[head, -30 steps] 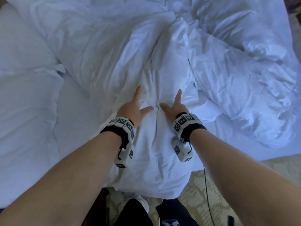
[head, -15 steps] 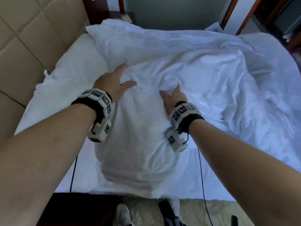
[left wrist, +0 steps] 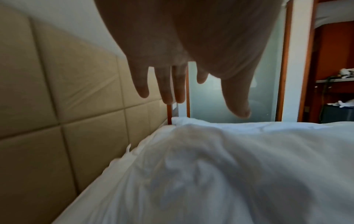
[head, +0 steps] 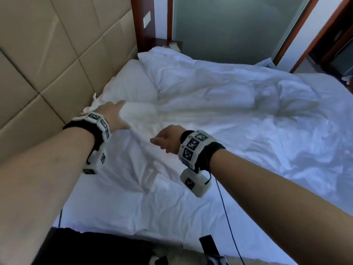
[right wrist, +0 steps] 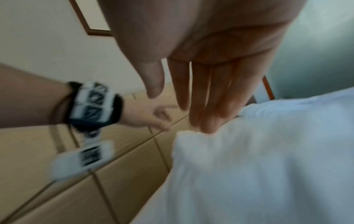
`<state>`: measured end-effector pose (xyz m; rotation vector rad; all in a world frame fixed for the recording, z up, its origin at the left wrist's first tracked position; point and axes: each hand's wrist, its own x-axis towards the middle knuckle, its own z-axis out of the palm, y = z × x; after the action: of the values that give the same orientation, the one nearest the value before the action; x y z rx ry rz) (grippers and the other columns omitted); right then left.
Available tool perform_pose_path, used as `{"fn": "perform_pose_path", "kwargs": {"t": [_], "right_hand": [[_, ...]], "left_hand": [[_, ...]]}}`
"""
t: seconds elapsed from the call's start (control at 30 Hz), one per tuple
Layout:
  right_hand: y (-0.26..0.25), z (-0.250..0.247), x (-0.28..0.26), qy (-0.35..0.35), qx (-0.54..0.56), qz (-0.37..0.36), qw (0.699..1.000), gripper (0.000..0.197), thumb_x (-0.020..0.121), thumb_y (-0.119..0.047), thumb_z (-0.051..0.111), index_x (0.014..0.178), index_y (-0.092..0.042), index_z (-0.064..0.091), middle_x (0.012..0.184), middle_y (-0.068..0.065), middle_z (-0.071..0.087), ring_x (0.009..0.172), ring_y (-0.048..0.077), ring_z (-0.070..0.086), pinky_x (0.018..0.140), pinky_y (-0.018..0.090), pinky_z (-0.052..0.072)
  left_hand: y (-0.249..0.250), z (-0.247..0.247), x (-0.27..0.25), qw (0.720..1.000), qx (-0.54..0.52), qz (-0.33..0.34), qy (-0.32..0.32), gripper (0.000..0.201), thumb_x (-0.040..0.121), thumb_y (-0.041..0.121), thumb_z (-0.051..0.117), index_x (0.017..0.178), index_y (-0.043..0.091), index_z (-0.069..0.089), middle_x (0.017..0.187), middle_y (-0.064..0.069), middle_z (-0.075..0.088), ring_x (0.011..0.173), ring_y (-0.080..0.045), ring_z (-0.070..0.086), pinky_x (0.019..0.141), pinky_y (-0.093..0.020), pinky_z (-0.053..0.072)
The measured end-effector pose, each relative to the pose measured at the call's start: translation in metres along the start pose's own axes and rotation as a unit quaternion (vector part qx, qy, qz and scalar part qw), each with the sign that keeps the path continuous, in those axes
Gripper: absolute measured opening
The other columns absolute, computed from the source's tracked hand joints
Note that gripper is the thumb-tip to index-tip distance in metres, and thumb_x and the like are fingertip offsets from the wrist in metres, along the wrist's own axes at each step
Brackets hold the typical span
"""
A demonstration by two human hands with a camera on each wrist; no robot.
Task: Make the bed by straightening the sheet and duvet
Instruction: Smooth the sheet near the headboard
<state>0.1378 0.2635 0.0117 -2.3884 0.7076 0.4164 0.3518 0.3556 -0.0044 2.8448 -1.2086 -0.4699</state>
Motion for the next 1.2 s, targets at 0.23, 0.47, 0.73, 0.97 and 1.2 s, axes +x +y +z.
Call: {"fn": "perform_pose_path", "kwargs": {"t": [0.23, 0.47, 0.73, 0.97, 1.2], "right_hand": [[0.027, 0.032, 0.061, 0.082, -0.100, 0.044, 0.991, 0.077, 0.089, -0.058, 0.048, 0.149, -0.022, 0.015, 0.151, 0.011, 0.024, 0.135, 0.033, 0.031, 0.108, 0.047, 0.034], [-0.020, 0.085, 0.128, 0.031, -0.031, 0.046, 0.998, 0.101, 0.078, -0.075, 0.043, 0.150, -0.024, -0.008, 0.156, 0.009, 0.016, 0.139, 0.032, 0.026, 0.110, 0.049, 0.029], [-0.061, 0.153, 0.173, 0.025, -0.007, 0.089, 0.996, 0.087, 0.096, -0.026, 0.048, 0.147, -0.025, -0.022, 0.110, 0.017, 0.061, 0.099, 0.033, 0.060, 0.072, 0.031, 0.040], [-0.009, 0.156, 0.127, -0.138, -0.154, 0.074, 0.976, 0.058, 0.098, -0.030, 0.042, 0.149, -0.028, 0.015, 0.127, 0.018, 0.055, 0.114, 0.035, 0.054, 0.091, 0.033, 0.043], [0.037, 0.100, 0.100, 0.010, -0.159, 0.085, 0.984, 0.080, 0.085, -0.068, 0.042, 0.149, -0.031, 0.013, 0.154, 0.002, 0.022, 0.136, 0.027, 0.032, 0.103, 0.043, 0.039]], "left_hand": [[-0.057, 0.076, -0.022, 0.993, -0.102, -0.054, -0.011, 0.067, 0.080, 0.067, 0.049, 0.132, 0.026, 0.037, 0.126, -0.021, 0.049, 0.111, -0.042, 0.051, 0.092, -0.046, 0.045], [-0.116, 0.128, -0.036, 0.961, -0.219, -0.169, 0.013, 0.081, 0.087, 0.068, 0.037, 0.151, 0.028, 0.008, 0.154, -0.014, 0.017, 0.137, -0.037, 0.028, 0.112, -0.045, 0.025], [-0.175, 0.184, -0.054, 0.930, -0.296, -0.219, 0.001, 0.080, 0.088, 0.068, 0.031, 0.151, 0.031, -0.001, 0.155, -0.015, 0.017, 0.139, -0.032, 0.026, 0.113, -0.044, 0.024], [-0.140, 0.167, 0.004, 0.941, -0.305, -0.145, 0.027, 0.086, 0.085, 0.069, 0.041, 0.151, 0.033, -0.001, 0.156, -0.015, 0.013, 0.143, -0.031, 0.015, 0.116, -0.045, 0.017], [-0.097, 0.187, 0.060, 0.946, -0.287, -0.125, -0.079, 0.111, 0.061, 0.094, 0.031, 0.149, 0.038, -0.008, 0.154, -0.013, 0.026, 0.137, -0.035, 0.032, 0.112, -0.046, 0.027]]}}
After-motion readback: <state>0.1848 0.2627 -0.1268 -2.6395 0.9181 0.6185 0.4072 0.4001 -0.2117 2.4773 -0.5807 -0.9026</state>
